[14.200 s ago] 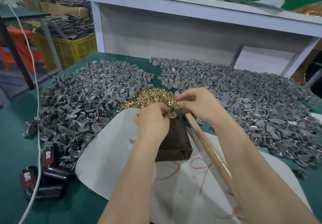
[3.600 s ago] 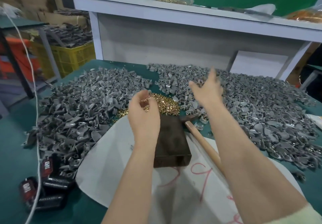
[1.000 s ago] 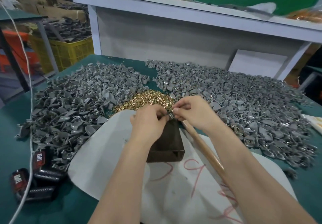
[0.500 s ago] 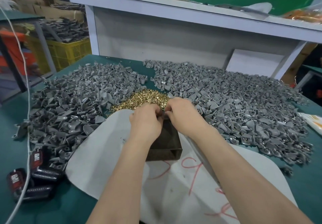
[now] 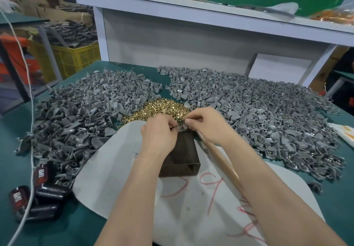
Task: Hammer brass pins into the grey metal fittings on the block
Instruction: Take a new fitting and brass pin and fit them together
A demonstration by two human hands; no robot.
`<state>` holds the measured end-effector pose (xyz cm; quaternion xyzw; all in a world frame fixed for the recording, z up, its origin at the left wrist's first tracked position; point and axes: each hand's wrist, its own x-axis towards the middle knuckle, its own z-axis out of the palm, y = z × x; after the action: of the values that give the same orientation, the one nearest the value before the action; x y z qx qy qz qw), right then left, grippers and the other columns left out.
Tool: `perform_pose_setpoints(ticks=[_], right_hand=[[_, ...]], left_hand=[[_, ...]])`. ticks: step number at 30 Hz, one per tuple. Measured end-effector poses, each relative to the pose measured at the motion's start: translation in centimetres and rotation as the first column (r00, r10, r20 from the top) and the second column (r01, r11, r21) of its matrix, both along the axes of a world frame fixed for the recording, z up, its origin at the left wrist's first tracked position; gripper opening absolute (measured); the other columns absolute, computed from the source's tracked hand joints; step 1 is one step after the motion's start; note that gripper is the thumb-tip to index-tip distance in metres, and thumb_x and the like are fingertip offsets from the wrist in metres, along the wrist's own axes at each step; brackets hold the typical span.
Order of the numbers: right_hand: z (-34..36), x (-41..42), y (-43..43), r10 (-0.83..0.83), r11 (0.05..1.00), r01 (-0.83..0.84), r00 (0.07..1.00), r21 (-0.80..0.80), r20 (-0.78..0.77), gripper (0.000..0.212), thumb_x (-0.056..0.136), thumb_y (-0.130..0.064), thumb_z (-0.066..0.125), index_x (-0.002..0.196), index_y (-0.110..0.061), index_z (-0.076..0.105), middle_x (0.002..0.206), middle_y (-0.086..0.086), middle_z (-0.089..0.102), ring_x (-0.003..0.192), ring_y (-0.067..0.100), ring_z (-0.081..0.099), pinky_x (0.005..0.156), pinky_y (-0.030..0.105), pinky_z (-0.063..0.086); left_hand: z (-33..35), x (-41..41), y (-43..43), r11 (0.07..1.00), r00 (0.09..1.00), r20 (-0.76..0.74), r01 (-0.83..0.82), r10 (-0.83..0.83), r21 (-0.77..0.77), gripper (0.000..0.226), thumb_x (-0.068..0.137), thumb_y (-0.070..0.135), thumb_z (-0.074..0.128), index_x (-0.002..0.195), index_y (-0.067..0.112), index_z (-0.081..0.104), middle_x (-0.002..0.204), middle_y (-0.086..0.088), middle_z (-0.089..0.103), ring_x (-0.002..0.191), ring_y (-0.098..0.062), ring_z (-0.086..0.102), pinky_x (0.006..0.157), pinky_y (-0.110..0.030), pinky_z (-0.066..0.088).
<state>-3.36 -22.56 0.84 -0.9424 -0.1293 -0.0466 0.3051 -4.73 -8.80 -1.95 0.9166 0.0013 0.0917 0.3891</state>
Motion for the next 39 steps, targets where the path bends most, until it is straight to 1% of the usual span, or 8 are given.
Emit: perform_pose_setpoints(ticks=[3,9,14,22,28,34,37,39], right_hand=[[-0.6,0.0,-0.5,-0.065,0.995,0.063,0.998,0.078,0.017,0.015,0.09,-0.014,0.061,0.1,-0.015,0.071,0.083,-0.01,0.063,0.074,-0.004,0.055,0.067,0.006,0.039],[-1.0,0.3,0.8,-0.008,0.994,0.02,0.994,-0.109,0.106,0.01,0.087,-0.018,0.063,0.092,-0.017,0.072,0.08,-0.01,0.058,0.067,-0.002,0.048,0.058,0.012,0.033],[-1.6,0.3,1.3,-0.036,0.985,0.062,0.987,-0.162,0.159,0.01,0.089,-0.016,0.059,0.091,-0.013,0.068,0.09,-0.001,0.057,0.081,0.011,0.048,0.076,0.025,0.04],[-1.4,-0.1,1.9,-0.077,0.98,0.099,0.989,-0.17,0.128,0.01,0.091,-0.017,0.057,0.091,-0.012,0.066,0.098,0.004,0.06,0.094,0.022,0.055,0.086,0.038,0.045],[-2.2,-0.8,2.1,-0.091,0.986,0.118,0.973,-0.121,0.211,0.008,0.09,-0.013,0.056,0.091,-0.008,0.062,0.095,0.004,0.053,0.089,0.024,0.053,0.078,0.034,0.042],[-1.4,-0.6,1.1,-0.118,0.987,0.128,0.987,-0.092,0.11,0.015,0.092,-0.025,0.056,0.099,-0.014,0.064,0.1,0.0,0.057,0.092,0.019,0.055,0.082,0.031,0.044],[-0.8,-0.8,-1.5,-0.326,0.891,0.295,0.945,-0.346,-0.036,0.034,0.089,-0.045,0.056,0.092,-0.012,0.053,0.082,-0.001,0.056,0.077,0.019,0.056,0.067,0.029,0.044],[-1.2,-1.3,-2.2,-0.401,0.797,0.247,0.899,-0.551,-0.177,0.038,0.09,-0.044,0.055,0.074,-0.011,0.045,0.069,-0.001,0.05,0.063,0.017,0.051,0.055,0.028,0.04]], left_hand=[[0.0,0.0,0.0,1.0,1.0,-0.006,-0.002,0.002,0.008,0.006,0.089,0.02,0.064,0.089,0.022,0.07,0.099,0.002,0.069,0.101,-0.022,0.06,0.089,-0.041,0.048],[0.0,-0.1,0.1,1.0,1.0,0.014,0.009,-0.01,0.025,0.008,0.089,0.021,0.063,0.089,0.021,0.071,0.099,0.0,0.068,0.102,-0.024,0.06,0.087,-0.041,0.049],[0.0,-0.1,0.0,1.0,0.999,0.041,0.013,-0.014,0.021,0.008,0.089,0.022,0.065,0.091,0.018,0.072,0.099,-0.001,0.068,0.1,-0.026,0.06,0.086,-0.042,0.049],[-0.2,0.0,0.0,0.999,0.999,0.047,0.014,-0.015,0.034,0.01,0.089,0.024,0.064,0.088,0.018,0.072,0.094,-0.003,0.067,0.097,-0.028,0.06,0.084,-0.042,0.049],[-0.1,-0.1,-0.2,0.999,0.998,0.062,0.001,-0.003,0.032,0.009,0.089,0.02,0.063,0.087,0.017,0.072,0.094,-0.003,0.068,0.097,-0.027,0.06,0.084,-0.041,0.049],[-0.2,-0.1,-0.1,1.0,0.999,0.051,-0.003,0.001,0.022,0.008,0.088,0.02,0.064,0.087,0.018,0.071,0.097,-0.002,0.068,0.098,-0.025,0.06,0.085,-0.041,0.05],[-0.3,-0.1,0.0,1.0,0.999,0.045,-0.006,0.005,0.013,0.007,0.088,0.019,0.064,0.086,0.019,0.071,0.094,0.001,0.069,0.096,-0.022,0.061,0.084,-0.04,0.051],[-0.3,0.0,0.0,1.0,0.999,0.044,-0.008,0.007,0.02,0.007,0.089,0.019,0.064,0.086,0.02,0.07,0.094,0.002,0.069,0.095,-0.02,0.061,0.084,-0.039,0.052]])
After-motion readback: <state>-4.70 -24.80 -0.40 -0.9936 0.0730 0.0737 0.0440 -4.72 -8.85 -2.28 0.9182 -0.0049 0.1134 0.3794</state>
